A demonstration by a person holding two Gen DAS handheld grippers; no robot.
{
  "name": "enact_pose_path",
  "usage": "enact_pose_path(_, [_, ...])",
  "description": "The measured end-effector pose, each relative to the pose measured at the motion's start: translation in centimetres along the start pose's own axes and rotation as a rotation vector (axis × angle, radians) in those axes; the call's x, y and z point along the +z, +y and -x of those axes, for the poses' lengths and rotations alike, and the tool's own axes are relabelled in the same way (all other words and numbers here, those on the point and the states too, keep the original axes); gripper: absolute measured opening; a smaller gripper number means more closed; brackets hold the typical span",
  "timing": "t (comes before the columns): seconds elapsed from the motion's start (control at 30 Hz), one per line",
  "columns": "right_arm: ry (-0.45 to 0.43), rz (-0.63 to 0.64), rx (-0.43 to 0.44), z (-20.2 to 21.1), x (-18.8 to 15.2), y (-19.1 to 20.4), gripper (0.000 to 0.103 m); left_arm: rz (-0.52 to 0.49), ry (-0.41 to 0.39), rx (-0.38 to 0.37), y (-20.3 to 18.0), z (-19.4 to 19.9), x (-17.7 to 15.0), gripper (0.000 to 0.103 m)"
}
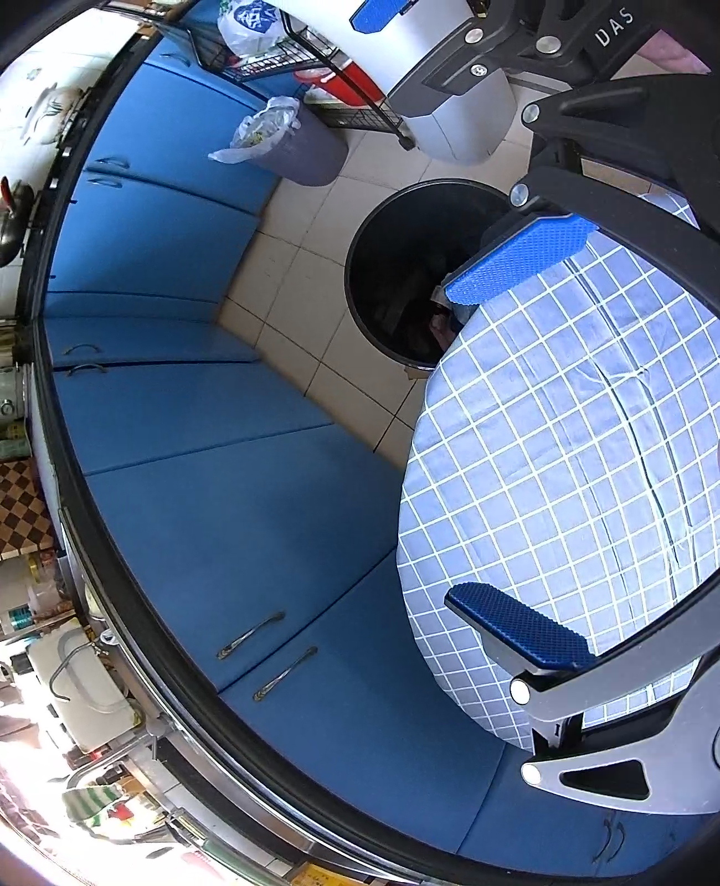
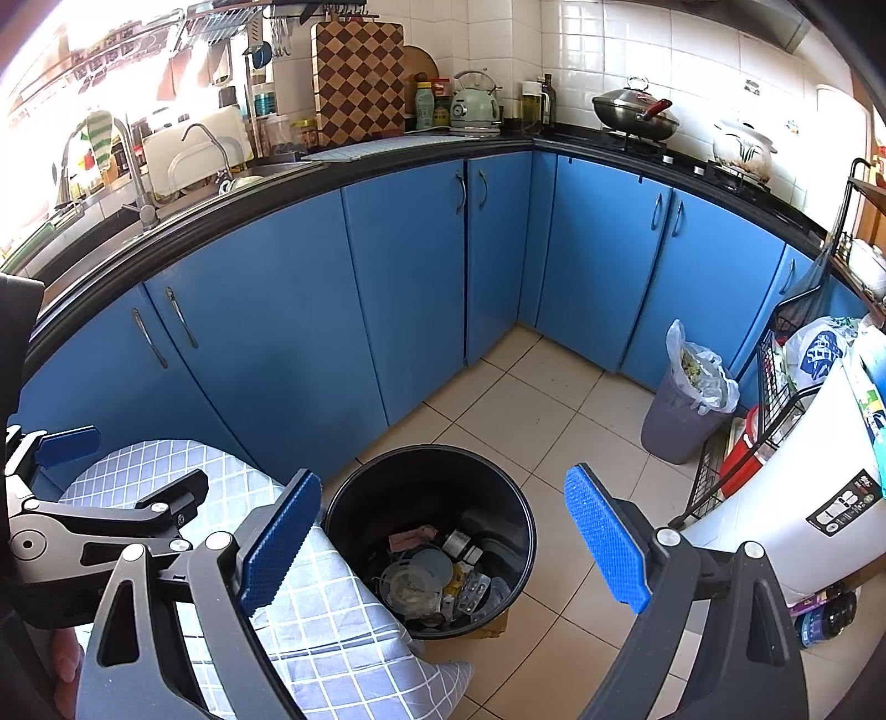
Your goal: Collect trash
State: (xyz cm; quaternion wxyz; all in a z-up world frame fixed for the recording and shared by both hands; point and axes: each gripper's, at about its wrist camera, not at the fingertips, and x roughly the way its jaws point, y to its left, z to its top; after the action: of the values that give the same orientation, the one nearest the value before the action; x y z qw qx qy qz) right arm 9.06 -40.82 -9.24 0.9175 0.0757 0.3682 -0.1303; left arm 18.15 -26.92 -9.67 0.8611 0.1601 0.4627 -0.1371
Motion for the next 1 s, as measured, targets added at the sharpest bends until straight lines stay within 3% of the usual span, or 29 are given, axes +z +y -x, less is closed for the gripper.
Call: enact_pose_path(1.0, [-0.001, 0.001, 0.002, 0.19, 0.18, 0.60, 0.087, 0.012, -0.003, -0.020, -0.15, 0.55, -0.27, 0.099])
